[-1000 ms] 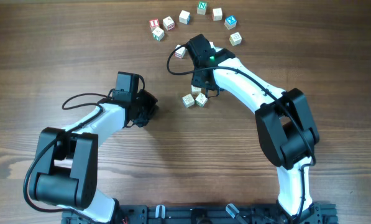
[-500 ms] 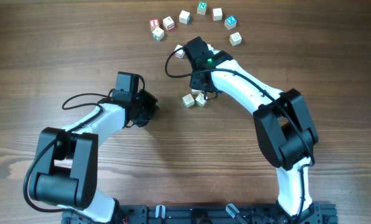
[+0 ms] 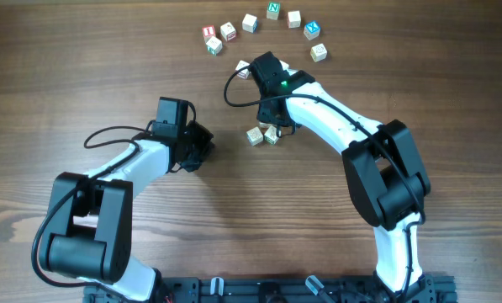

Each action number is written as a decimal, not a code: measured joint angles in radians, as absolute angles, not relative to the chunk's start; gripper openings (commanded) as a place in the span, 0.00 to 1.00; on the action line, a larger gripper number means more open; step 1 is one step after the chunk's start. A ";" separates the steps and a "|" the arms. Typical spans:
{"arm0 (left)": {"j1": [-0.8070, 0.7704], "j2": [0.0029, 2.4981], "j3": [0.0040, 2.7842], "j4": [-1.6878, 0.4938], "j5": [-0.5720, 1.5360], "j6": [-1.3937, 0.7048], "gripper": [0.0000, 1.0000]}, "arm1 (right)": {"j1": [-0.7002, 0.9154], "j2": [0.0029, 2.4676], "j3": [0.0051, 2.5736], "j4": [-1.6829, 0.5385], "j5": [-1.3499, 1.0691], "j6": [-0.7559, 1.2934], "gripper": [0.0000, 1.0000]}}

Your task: Form a circle

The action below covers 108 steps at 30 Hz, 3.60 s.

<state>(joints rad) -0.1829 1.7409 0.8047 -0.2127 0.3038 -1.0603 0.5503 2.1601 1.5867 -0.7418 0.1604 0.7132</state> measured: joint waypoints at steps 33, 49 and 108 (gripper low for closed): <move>-0.168 1.740 0.805 -0.225 0.316 -1.049 0.04 | 0.542 2.160 1.586 -0.686 0.181 0.680 0.04; -0.153 1.740 0.805 -0.229 0.332 -1.044 0.04 | 0.516 2.160 1.586 -0.540 0.040 0.533 0.04; -0.153 1.740 0.805 -0.229 0.332 -1.041 0.04 | 0.561 2.160 1.576 -0.578 -0.112 0.312 0.04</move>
